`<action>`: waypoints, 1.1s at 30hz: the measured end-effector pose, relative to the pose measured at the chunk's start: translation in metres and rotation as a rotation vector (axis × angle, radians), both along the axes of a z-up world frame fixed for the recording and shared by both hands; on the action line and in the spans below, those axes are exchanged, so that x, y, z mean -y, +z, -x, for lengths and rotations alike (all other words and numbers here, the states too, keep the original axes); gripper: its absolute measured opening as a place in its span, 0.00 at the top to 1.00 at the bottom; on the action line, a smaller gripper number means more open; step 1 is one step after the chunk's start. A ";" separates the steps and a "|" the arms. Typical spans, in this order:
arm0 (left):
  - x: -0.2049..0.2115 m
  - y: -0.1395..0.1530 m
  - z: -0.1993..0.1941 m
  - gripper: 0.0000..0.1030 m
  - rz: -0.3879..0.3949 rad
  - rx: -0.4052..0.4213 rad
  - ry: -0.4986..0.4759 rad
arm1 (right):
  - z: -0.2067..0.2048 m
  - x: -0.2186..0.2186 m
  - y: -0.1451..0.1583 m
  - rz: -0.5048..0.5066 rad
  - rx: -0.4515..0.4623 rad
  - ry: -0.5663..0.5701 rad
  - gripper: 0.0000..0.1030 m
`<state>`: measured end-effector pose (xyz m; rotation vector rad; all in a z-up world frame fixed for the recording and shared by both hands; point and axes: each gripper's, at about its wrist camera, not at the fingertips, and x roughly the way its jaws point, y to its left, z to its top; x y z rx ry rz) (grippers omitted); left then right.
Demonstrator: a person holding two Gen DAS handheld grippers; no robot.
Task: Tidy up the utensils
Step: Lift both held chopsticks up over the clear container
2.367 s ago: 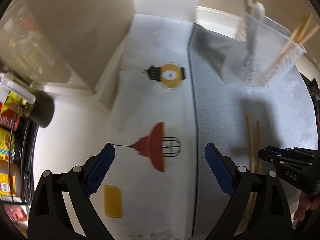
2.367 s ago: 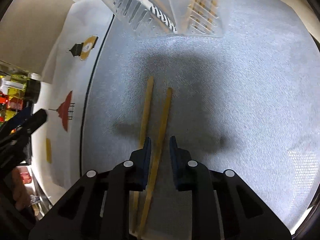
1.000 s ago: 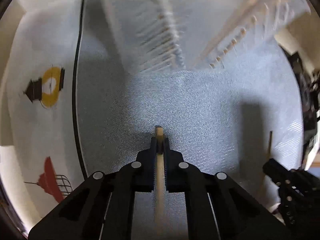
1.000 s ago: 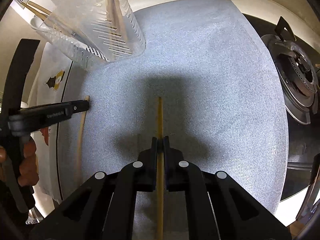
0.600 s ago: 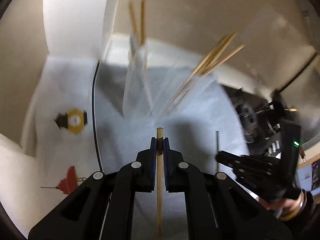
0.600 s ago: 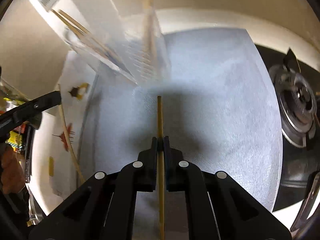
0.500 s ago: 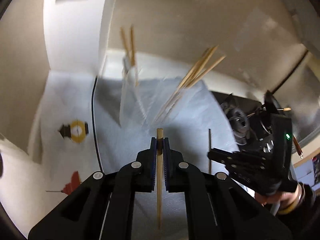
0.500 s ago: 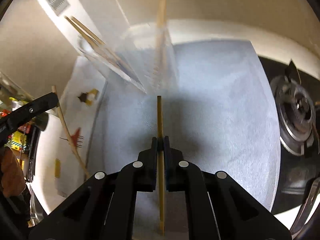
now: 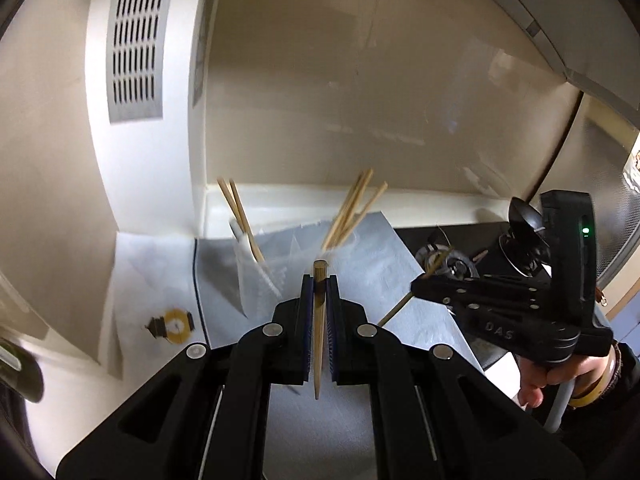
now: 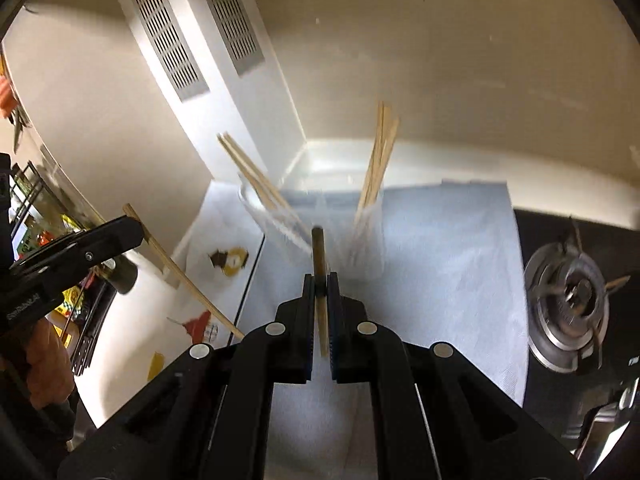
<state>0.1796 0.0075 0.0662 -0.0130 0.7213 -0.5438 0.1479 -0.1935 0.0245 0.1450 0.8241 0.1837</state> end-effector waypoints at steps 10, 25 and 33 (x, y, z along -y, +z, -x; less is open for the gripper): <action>0.001 0.043 -0.014 0.94 -0.006 0.093 0.039 | -0.007 0.001 0.055 0.038 0.145 0.008 0.94; 0.003 0.115 -0.031 0.94 0.051 0.277 0.082 | -0.031 -0.003 0.111 0.057 0.291 0.018 0.94; 0.013 0.107 -0.058 0.94 0.030 0.276 0.122 | -0.053 -0.006 0.109 0.084 0.304 -0.004 0.94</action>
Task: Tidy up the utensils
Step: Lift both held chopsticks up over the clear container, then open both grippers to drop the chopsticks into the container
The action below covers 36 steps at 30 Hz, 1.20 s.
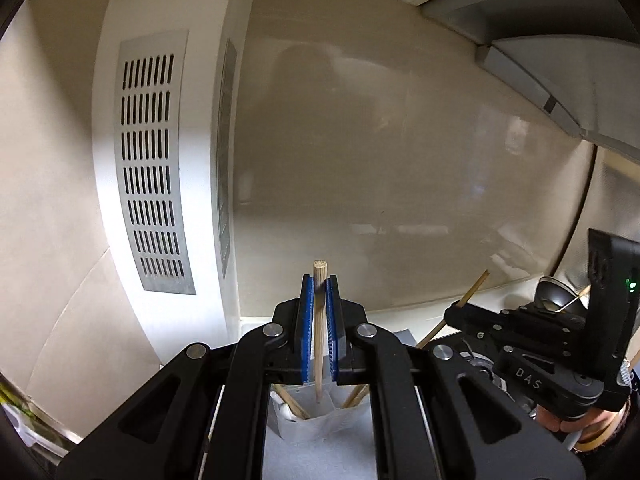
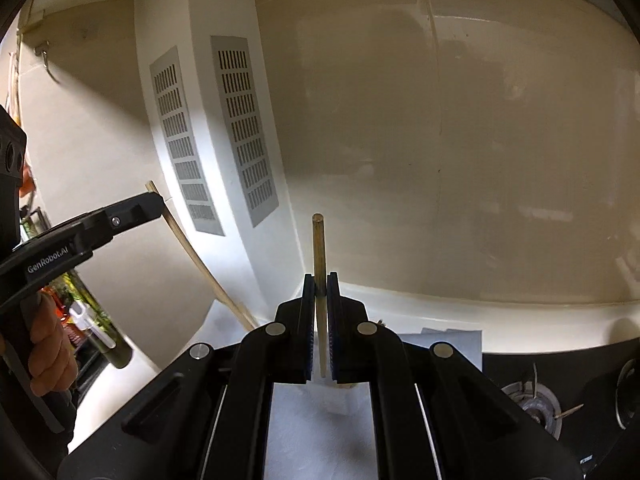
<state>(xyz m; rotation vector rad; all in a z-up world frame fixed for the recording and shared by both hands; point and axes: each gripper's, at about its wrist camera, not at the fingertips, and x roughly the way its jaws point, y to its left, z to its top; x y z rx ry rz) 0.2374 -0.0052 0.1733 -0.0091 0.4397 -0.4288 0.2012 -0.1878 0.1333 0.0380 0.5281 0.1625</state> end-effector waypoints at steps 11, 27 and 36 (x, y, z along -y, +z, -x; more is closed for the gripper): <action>0.010 -0.039 -0.032 0.94 -0.029 -0.077 0.010 | -0.031 0.002 -0.034 0.002 -0.085 -0.025 0.94; 0.016 -0.085 -0.062 0.94 -0.081 -0.184 0.030 | -0.050 0.001 -0.069 0.010 -0.174 -0.040 0.94; 0.005 -0.105 -0.061 0.12 -0.104 -0.244 0.135 | -0.037 -0.009 -0.096 0.069 -0.212 -0.016 0.38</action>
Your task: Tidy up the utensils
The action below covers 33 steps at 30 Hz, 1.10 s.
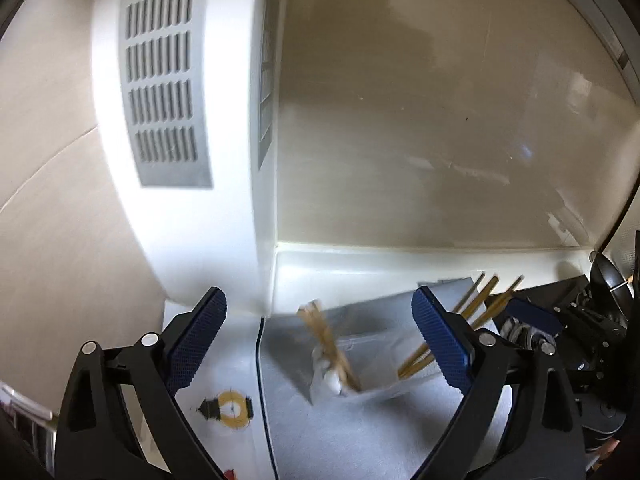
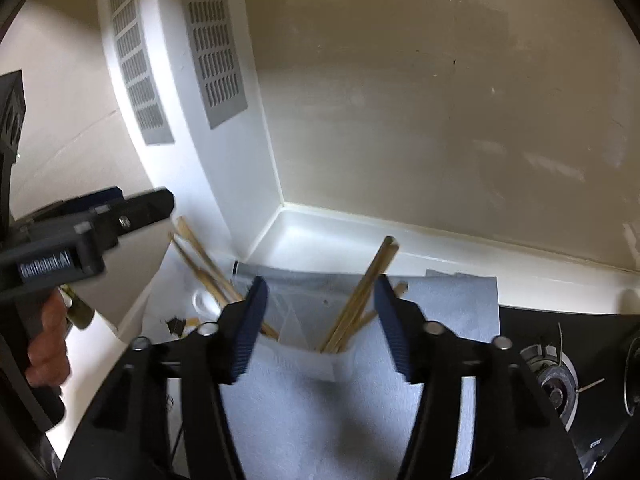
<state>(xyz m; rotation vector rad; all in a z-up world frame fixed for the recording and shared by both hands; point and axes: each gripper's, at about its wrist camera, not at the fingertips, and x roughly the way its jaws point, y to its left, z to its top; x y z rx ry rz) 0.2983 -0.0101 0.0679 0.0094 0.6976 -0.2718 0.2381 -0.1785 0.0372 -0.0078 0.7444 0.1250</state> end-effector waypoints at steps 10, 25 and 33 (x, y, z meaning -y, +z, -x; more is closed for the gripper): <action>-0.004 -0.044 0.046 0.12 -0.095 -0.126 0.039 | 0.055 -0.006 -0.027 -0.012 -0.038 -0.049 0.06; -0.008 -0.068 0.078 0.12 -0.135 -0.160 0.067 | 0.073 -0.007 -0.056 -0.001 -0.135 -0.095 0.05; -0.007 -0.067 0.081 0.12 -0.130 -0.153 0.065 | 0.074 -0.007 -0.054 -0.007 -0.135 -0.098 0.05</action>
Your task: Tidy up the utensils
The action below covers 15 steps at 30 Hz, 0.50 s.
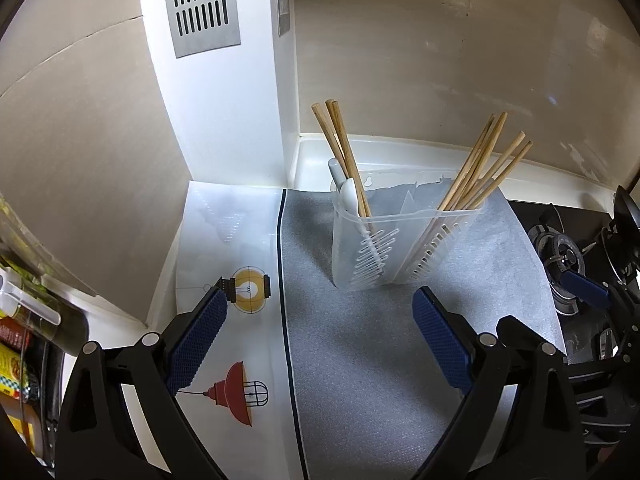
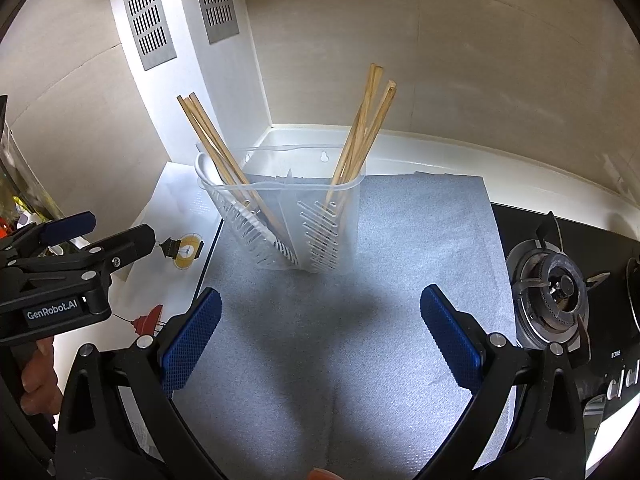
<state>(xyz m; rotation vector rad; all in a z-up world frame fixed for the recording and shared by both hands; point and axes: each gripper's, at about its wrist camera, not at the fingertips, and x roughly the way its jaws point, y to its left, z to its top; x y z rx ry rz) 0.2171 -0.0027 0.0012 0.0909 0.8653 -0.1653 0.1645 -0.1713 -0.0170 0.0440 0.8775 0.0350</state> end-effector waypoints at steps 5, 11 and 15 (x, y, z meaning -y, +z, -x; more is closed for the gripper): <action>-0.001 -0.001 0.000 0.12 -0.016 0.001 0.019 | 0.000 -0.001 0.001 0.002 0.004 -0.002 0.05; -0.001 -0.002 0.000 0.12 -0.031 0.000 0.018 | -0.001 0.000 0.001 0.000 0.003 -0.009 0.05; -0.001 -0.001 -0.002 0.12 -0.033 -0.001 0.016 | -0.002 0.001 0.001 -0.002 0.001 -0.008 0.05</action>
